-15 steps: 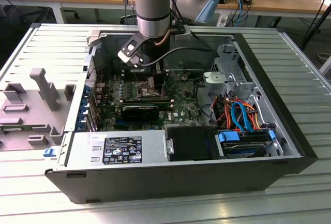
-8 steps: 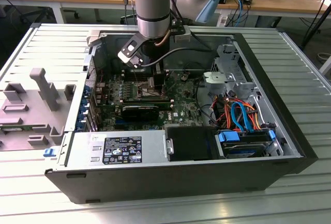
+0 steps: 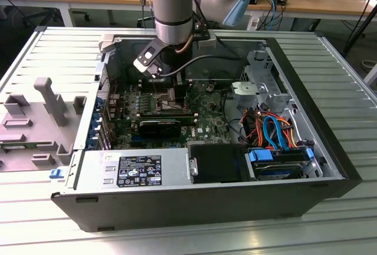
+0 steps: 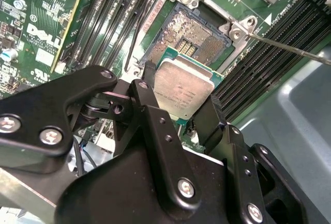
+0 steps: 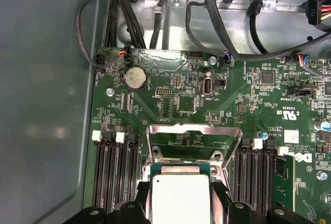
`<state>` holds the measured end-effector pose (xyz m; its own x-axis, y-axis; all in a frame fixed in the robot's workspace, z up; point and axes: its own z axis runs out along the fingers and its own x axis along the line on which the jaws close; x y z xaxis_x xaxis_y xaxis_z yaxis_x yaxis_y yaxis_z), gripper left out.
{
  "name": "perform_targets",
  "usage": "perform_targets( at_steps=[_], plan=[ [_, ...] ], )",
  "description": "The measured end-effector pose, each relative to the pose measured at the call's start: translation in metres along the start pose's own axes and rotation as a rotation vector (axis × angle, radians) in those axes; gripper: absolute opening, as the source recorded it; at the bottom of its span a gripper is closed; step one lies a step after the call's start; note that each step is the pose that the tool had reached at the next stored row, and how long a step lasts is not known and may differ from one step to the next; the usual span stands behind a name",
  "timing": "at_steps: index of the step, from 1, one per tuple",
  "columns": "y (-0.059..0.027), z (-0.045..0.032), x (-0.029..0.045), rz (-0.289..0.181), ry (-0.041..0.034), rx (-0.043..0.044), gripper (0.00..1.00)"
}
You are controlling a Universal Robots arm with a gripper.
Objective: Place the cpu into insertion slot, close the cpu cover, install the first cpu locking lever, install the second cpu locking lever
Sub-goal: 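Place the cpu into insertion slot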
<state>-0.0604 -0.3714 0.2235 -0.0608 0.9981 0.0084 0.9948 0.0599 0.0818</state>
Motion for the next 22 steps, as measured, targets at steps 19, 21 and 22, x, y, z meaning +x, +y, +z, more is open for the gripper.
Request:
perform_targets(
  at_steps=[19,21,22],
  plan=[
    [-0.0064,0.002,-0.0031,0.0,-0.0001,0.0001,0.54],
    [-0.0064,0.0023,-0.0031,0.0,-0.0001,0.0001,0.54],
    [-0.0064,0.0024,-0.0031,0.0,-0.0001,0.0001,0.54]
  ],
)
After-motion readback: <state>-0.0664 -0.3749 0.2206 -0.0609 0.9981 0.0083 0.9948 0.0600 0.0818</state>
